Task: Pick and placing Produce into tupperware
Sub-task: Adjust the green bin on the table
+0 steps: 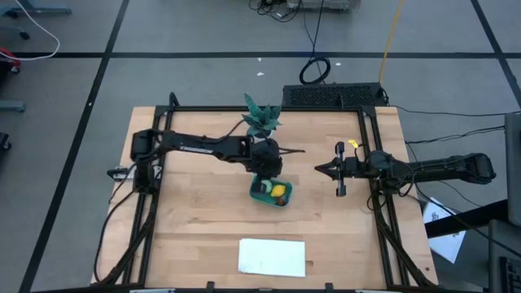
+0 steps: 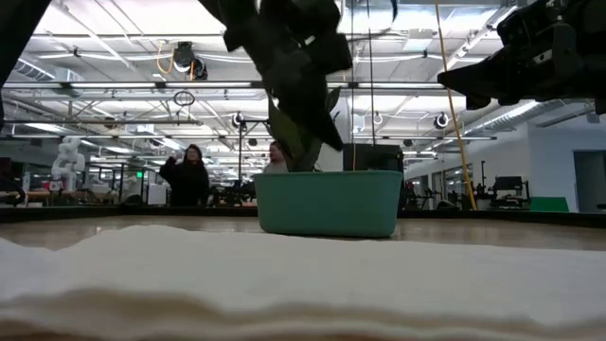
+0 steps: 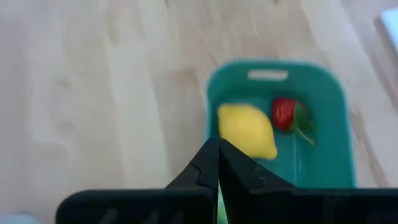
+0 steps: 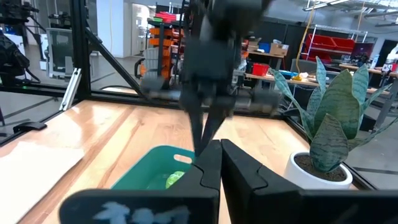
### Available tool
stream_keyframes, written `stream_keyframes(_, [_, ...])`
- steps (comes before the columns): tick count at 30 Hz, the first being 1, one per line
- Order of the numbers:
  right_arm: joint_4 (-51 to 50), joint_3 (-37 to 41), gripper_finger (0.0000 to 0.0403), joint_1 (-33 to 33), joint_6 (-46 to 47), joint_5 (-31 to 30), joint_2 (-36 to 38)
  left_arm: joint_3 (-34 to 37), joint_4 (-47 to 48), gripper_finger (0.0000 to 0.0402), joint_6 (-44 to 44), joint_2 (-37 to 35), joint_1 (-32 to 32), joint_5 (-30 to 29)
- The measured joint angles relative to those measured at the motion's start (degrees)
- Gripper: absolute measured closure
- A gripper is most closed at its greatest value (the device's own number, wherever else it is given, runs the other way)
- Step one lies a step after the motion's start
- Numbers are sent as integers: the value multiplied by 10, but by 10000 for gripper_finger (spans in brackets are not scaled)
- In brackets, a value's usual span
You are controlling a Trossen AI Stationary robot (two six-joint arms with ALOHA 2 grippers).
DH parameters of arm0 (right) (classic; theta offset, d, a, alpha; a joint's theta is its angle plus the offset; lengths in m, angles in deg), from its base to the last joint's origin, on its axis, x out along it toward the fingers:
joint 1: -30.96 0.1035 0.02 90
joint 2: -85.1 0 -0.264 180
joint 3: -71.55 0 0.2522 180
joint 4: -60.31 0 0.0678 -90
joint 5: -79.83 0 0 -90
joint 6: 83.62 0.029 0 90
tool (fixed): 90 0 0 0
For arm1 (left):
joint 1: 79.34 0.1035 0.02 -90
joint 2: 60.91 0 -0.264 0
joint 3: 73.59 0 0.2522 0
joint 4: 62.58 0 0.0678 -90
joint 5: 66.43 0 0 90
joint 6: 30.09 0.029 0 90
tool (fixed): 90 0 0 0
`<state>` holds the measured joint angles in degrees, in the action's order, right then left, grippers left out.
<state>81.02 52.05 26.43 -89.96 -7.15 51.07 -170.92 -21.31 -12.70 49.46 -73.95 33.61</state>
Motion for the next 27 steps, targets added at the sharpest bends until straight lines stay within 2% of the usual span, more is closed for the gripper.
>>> stream_keyframes(11, [14,0,403,0,25,0,3,0,68,400,24,-142,-7,-85])
stream_keyframes(16, [9,0,403,0,25,1,10,11,78,401,25,-217,-21,-100])
stream_keyframes(21, [7,0,403,0,27,1,16,63,48,401,29,-302,-29,-124])
stream_keyframes(27, [5,0,403,0,28,1,18,164,-19,401,-6,-400,-14,-137])
